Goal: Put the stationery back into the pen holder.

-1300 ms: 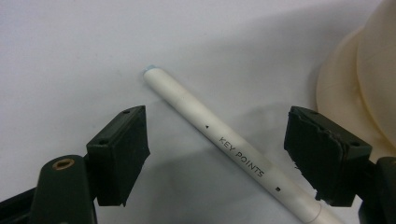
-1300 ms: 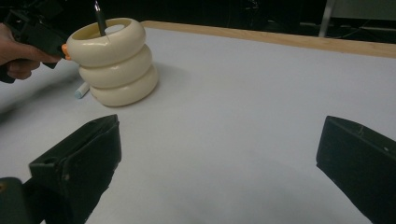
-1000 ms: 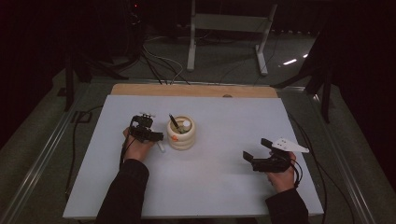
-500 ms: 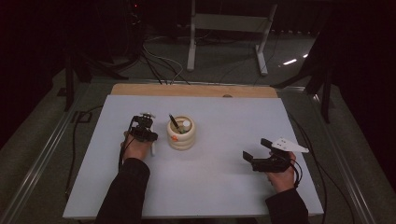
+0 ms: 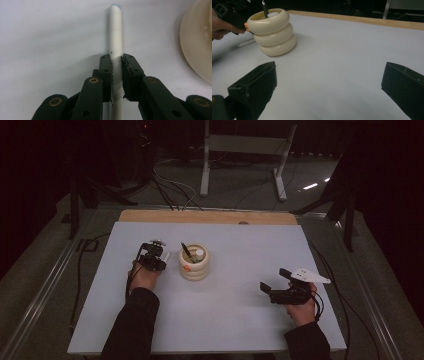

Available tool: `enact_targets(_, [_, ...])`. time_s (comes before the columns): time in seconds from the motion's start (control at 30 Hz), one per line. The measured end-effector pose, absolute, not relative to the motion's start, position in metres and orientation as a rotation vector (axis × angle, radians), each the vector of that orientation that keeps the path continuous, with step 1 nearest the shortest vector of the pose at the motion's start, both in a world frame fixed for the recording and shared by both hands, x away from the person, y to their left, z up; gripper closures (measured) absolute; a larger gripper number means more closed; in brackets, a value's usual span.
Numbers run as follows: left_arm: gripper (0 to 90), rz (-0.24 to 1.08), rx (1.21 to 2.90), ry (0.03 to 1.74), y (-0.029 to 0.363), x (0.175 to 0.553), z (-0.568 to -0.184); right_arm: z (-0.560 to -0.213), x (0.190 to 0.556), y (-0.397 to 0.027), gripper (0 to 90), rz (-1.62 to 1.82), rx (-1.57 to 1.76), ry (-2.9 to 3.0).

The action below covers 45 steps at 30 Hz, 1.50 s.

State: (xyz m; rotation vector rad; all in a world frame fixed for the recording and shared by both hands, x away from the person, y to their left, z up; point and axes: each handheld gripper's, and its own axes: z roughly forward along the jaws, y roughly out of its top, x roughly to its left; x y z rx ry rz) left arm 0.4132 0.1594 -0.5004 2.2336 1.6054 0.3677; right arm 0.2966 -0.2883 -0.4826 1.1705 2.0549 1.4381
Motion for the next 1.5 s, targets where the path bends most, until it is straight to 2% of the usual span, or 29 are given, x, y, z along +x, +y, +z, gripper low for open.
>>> enact_targets(0.67, [79.4,0.443,2.067,1.491,0.171,0.404,-0.474,-0.483,0.297,-0.288,0.4,1.435,1.173,2.058])
enact_targets(1.5, [79.4,0.529,1.986,1.348,0.164,0.397,-0.442,-0.483,0.297,-0.287,0.4,1.436,1.175,2.059])
